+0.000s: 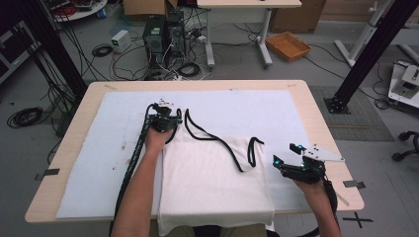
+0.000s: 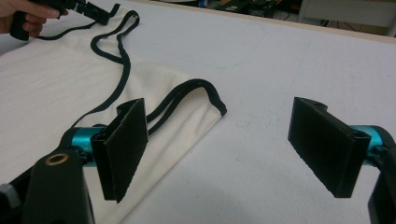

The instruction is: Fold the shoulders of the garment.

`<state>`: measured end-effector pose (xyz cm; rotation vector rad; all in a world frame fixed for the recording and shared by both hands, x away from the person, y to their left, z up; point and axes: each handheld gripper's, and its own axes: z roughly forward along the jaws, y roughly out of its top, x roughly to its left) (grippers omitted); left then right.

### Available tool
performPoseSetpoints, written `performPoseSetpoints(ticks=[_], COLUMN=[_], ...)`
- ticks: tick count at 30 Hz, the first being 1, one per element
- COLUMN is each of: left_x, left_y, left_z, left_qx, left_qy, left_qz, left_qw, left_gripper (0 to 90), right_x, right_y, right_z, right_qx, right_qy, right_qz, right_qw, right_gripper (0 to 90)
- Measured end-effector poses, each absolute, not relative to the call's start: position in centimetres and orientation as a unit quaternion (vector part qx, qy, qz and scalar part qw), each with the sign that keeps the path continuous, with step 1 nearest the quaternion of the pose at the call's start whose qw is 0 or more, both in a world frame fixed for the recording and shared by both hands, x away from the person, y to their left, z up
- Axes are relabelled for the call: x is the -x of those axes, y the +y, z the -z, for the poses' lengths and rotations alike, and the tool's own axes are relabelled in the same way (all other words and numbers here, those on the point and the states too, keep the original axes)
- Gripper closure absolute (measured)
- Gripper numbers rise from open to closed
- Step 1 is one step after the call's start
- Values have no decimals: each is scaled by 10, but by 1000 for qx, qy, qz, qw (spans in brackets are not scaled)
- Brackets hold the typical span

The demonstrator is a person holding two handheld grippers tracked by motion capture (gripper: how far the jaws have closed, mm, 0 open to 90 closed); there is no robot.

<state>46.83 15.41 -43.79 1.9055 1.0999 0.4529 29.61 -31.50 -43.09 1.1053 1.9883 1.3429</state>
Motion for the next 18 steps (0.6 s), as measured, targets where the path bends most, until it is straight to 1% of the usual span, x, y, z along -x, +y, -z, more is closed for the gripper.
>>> performPoseSetpoints(ticks=[1,2,3,8,18], left_x=[-468,-461,-457,-431,-371], left_y=[154,158,160,169,181], left_z=[438,433,431,424,434], left_qx=[-765,-748,-742,-724,-726], left_qy=[441,431,421,371,330], left_qz=[-182,-172,-167,-162,-168], left_qw=[433,475,494,559,579], left_gripper=[861,861,860,860,859], right_x=[-296,-296,-294,-291,-283], right_y=[-315,-315,-315,-315,-307], right_z=[431,431,431,430,428], right_qx=[-405,-404,-405,-402,-391], right_qy=[729,730,730,727,731], right_qz=[-493,-492,-493,-498,-504], right_qw=[247,247,246,247,243], right_gripper=[200,200,200,200,200])
